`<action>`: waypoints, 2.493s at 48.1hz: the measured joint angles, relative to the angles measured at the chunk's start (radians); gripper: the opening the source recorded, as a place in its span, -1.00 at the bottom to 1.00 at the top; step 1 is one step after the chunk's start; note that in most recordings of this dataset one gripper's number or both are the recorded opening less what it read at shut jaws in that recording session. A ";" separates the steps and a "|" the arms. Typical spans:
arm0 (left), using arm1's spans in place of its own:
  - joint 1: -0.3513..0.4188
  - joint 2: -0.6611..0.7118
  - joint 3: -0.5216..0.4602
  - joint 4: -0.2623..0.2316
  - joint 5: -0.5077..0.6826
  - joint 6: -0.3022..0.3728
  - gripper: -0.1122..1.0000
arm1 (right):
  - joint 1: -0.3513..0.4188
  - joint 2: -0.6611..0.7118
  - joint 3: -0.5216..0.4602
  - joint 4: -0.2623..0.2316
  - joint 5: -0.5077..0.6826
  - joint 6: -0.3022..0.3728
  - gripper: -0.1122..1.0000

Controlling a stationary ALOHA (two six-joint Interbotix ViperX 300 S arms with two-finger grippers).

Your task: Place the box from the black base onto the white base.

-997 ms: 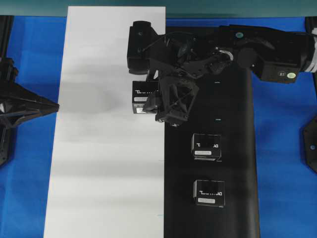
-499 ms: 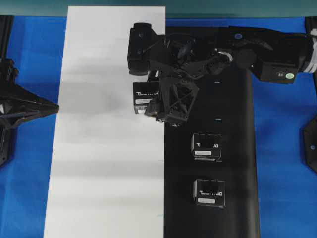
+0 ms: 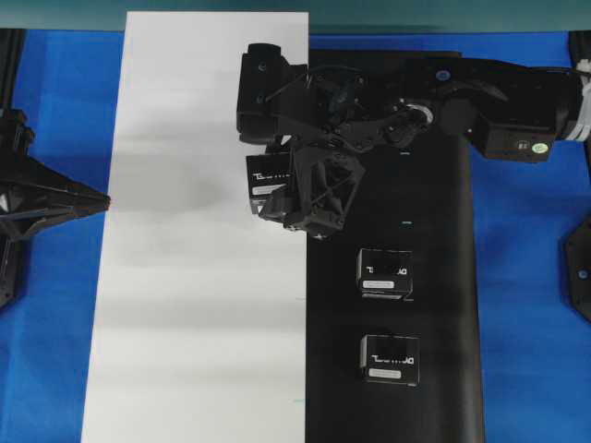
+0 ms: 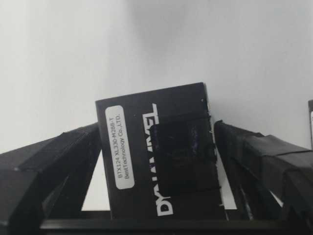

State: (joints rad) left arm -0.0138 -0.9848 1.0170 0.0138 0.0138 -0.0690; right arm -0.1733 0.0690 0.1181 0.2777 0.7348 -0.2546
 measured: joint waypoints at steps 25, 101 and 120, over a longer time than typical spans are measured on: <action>-0.003 -0.018 0.000 0.000 0.021 0.000 -0.81 | -0.005 -0.100 0.002 0.000 -0.029 0.043 0.98; -0.040 -0.034 -0.002 0.000 0.029 -0.002 -0.81 | 0.095 -0.992 0.750 0.000 -0.264 0.052 0.98; -0.057 -0.037 0.000 0.000 0.028 -0.002 -0.81 | 0.121 -1.112 0.816 0.000 -0.276 0.054 0.98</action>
State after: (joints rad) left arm -0.0706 -1.0216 1.0170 0.0138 0.0414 -0.0706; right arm -0.0522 -1.0431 0.9342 0.2777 0.4587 -0.2010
